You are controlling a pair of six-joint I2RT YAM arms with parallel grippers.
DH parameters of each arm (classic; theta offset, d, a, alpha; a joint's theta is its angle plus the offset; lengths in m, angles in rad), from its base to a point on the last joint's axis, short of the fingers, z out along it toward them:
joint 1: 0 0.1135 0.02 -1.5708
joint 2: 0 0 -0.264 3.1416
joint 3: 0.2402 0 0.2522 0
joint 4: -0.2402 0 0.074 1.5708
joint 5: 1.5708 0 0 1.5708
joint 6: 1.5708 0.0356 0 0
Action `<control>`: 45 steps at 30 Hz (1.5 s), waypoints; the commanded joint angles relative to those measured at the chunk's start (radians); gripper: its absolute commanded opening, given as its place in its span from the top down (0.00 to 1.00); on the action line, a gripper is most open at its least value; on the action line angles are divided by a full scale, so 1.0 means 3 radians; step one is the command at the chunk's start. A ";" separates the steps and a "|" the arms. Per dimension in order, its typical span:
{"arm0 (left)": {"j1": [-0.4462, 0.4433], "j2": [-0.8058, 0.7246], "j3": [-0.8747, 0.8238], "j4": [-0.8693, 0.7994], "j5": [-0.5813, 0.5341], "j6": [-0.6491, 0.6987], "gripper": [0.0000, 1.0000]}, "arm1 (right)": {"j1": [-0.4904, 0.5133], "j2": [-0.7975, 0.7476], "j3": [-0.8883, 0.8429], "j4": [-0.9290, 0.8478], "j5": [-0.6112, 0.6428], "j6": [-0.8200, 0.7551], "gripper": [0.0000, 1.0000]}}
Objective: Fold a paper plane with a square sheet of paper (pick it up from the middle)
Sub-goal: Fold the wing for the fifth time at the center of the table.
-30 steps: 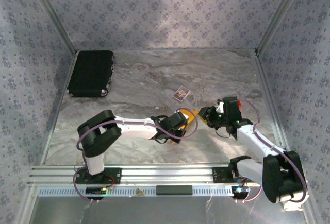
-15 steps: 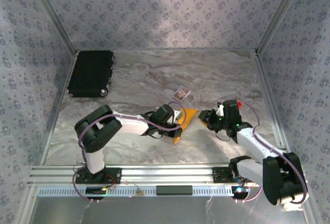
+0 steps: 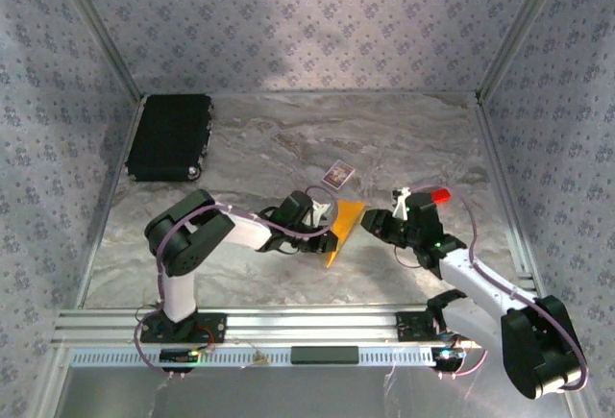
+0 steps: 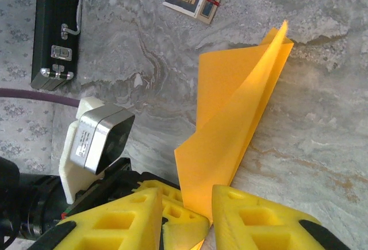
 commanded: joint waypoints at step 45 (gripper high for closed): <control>0.0202 0.0412 -0.0261 0.0553 0.0144 -0.1009 1.00 | 0.0035 0.1851 0.0591 0.0868 -0.0757 -0.0071 0.83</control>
